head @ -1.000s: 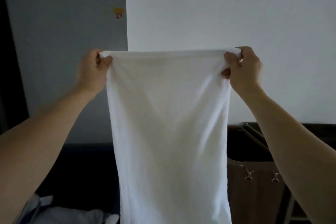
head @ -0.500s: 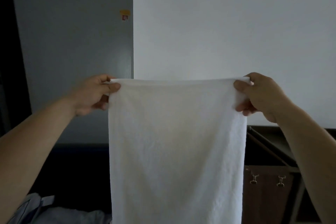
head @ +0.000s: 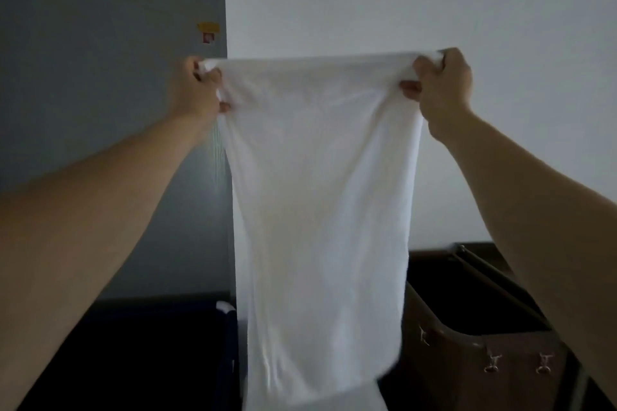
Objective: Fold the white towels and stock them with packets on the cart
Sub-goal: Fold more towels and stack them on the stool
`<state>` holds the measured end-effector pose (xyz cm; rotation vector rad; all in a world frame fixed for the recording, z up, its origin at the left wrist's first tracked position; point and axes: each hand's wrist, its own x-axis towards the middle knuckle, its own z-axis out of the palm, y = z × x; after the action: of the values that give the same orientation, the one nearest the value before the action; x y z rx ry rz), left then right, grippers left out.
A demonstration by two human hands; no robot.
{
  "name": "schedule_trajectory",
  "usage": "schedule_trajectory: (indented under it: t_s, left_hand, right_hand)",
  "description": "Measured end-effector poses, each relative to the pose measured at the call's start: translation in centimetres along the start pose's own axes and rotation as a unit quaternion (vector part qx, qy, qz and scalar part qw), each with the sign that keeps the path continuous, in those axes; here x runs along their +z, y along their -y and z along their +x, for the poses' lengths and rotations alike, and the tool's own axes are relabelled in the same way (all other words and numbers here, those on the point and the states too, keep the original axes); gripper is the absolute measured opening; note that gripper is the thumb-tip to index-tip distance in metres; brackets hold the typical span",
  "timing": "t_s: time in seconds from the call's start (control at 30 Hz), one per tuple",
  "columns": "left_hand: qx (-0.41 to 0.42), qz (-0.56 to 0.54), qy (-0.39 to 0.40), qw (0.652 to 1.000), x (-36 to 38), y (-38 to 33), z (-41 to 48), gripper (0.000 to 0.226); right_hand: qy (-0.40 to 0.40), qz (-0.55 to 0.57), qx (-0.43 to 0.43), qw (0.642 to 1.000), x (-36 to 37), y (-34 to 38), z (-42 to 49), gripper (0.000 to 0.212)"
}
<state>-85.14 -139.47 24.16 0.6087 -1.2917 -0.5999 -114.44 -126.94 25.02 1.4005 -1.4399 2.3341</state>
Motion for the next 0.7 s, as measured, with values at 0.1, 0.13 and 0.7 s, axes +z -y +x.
schedule_trajectory:
  t_s: [0.1, 0.13, 0.7]
  left_hand:
    - [0.034, -0.021, -0.011, 0.999, -0.7, -1.2, -0.2, 0.016]
    - [0.041, -0.022, -0.006, 0.999, -1.0, -1.0, -0.6, 0.021]
    - [-0.294, 0.156, 0.238, 0.913, -12.3, 12.3, -25.3, 0.007]
  right_hand:
    - [0.017, 0.001, -0.042, 0.999, -0.7, 1.1, -0.6, 0.02]
    - [0.023, -0.002, -0.049, 0.999, -1.1, 1.1, -1.0, 0.018]
    - [0.365, -0.175, 0.292, 0.867, -13.6, -14.9, -19.8, 0.021]
